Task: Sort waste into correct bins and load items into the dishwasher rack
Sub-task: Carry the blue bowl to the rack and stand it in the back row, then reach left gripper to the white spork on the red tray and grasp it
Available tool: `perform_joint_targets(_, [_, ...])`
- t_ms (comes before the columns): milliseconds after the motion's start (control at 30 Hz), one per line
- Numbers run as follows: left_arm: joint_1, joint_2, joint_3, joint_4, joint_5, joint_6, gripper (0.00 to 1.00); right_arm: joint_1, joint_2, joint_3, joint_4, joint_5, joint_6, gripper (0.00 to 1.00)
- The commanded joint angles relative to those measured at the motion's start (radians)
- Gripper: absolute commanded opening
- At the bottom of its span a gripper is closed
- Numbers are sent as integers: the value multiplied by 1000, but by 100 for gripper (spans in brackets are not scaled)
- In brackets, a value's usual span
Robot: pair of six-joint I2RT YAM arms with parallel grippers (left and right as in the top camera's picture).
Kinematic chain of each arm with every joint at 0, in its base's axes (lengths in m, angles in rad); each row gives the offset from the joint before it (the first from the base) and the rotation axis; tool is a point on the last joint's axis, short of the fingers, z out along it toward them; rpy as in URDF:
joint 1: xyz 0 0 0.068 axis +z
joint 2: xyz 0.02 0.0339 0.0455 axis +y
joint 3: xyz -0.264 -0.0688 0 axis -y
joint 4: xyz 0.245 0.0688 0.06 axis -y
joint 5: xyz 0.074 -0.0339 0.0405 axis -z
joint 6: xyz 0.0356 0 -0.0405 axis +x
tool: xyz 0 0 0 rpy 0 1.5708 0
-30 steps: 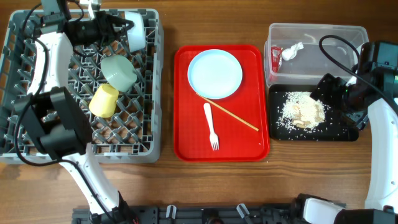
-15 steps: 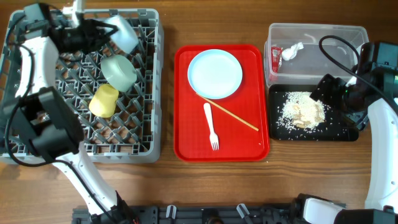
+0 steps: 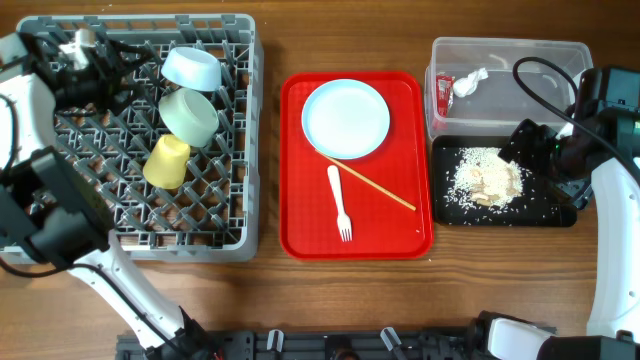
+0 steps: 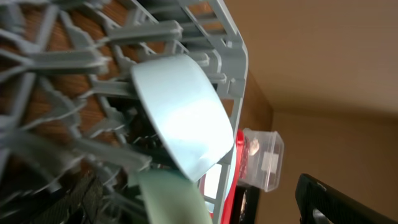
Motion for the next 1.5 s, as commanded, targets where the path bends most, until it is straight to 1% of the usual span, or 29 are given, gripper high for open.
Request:
perform_joint_targets(0, [28,-130,4,-2,-4,5,100,-3,-2,3,-3,24,-6,100])
perform_joint_targets(67, [24,-179,4,-20,-13,5,100,-3,-2,3,-3,24,-6,100])
perform_joint_targets(133, [2,-230,4,-69,-60,10,100,-3,-2,3,-3,24,-6,100])
perform_joint_targets(233, [-68,-301,4,-153,-233,8,100,-3,-2,3,3,24,-6,100])
perform_joint_targets(300, [-134,-346,4,-208,-345,-13,100,-3,-2,3,3,24,-6,100])
perform_joint_targets(433, [-276,-415,4,-274,-509,-129,100,-3,-2,3,2,24,-7,100])
perform_joint_targets(467, [-344,-433,4,-290,-577,-179,100,-3,-2,3,3,24,-11,100])
perform_joint_targets(500, [-382,-440,4,-301,-618,-211,100,-3,-2,3,3,24,-16,100])
perform_joint_targets(633, [-549,-441,3,-364,-805,-293,100,-3,-2,3,2,24,-32,100])
perform_joint_targets(700, [-632,-436,2,-386,-818,-296,100,-3,-2,3,2,24,-32,100])
perform_joint_targets(833, [-777,-426,2,-404,-743,-294,100,-3,-2,3,2,24,-32,100])
perform_joint_targets(900, [-842,-418,2,-403,-756,-295,100,-3,-2,3,2,24,-32,100])
perform_joint_targets(967, [-897,-409,2,-404,-805,-312,100,-3,-2,3,3,24,-32,100])
perform_joint_targets(1033, [-959,-391,2,-415,-896,-410,98,-3,-2,3,3,24,-32,100])
perform_joint_targets(1100, [-1010,-372,2,-428,-956,-513,100,-3,-2,3,3,24,-32,100])
perform_joint_targets(1267, [-1115,-322,-36,-444,-969,-713,100,-3,-2,3,2,24,-33,100])
perform_joint_targets(1400, [-1174,-311,-152,-406,-964,-810,100,-3,-2,3,2,24,-38,100])
perform_joint_targets(1467, [-1194,-311,-221,-371,-940,-818,100,-3,-2,3,2,24,-41,100])
